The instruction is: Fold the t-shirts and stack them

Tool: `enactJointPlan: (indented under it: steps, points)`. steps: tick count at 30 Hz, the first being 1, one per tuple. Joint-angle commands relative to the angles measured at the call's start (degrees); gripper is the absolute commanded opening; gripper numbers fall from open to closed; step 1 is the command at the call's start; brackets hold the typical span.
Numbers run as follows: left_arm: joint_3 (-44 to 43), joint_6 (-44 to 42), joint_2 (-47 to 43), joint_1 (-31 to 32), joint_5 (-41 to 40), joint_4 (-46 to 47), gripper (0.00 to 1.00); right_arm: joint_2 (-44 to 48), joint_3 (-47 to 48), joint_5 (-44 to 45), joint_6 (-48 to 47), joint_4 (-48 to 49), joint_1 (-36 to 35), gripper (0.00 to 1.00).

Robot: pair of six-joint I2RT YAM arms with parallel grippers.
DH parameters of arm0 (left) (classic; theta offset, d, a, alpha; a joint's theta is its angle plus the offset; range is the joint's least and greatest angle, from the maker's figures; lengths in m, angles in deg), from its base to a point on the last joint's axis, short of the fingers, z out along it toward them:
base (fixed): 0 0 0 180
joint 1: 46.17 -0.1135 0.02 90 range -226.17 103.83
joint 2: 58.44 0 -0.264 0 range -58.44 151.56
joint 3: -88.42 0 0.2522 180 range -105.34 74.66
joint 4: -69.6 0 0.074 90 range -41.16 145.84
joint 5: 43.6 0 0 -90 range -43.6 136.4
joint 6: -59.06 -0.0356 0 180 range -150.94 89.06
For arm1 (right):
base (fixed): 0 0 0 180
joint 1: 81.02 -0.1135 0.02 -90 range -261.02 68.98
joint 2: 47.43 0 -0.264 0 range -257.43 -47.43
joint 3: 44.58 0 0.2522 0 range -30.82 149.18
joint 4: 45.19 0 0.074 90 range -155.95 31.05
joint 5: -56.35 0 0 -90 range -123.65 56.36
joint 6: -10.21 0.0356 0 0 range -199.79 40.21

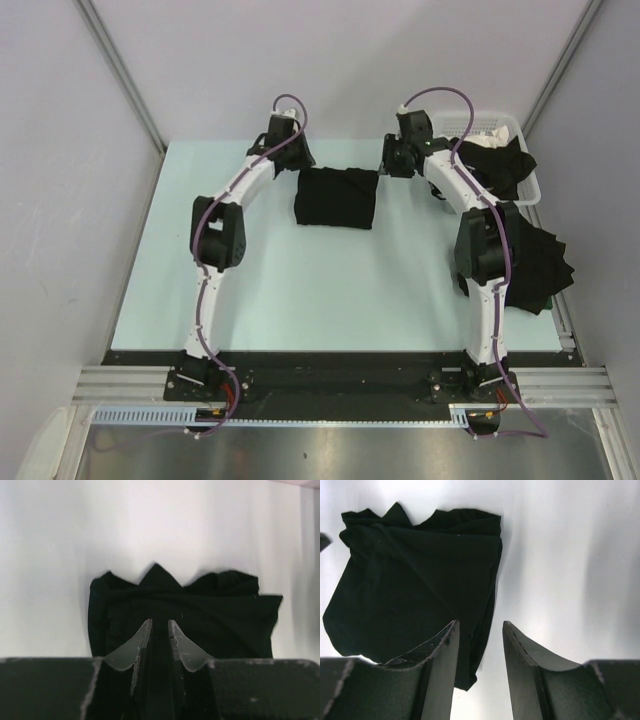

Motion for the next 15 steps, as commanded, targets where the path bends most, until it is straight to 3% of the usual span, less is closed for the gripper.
enactJointPlan:
  steps: [1,7,15]
  points:
    - [6.0,-3.4,-10.7,-0.4,1.4,-0.8,0.22,4.5,-1.3,-0.6,1.4,2.8,-1.4,0.45]
    - [10.7,-3.5,-13.2,-0.2,3.4,-1.6,0.18,6.1,-4.6,0.0,2.6,4.1,-2.0,0.45]
    - [6.4,-2.2,-6.3,0.1,5.6,-2.4,0.1,8.1,-4.8,1.4,0.9,2.1,-1.9,0.45]
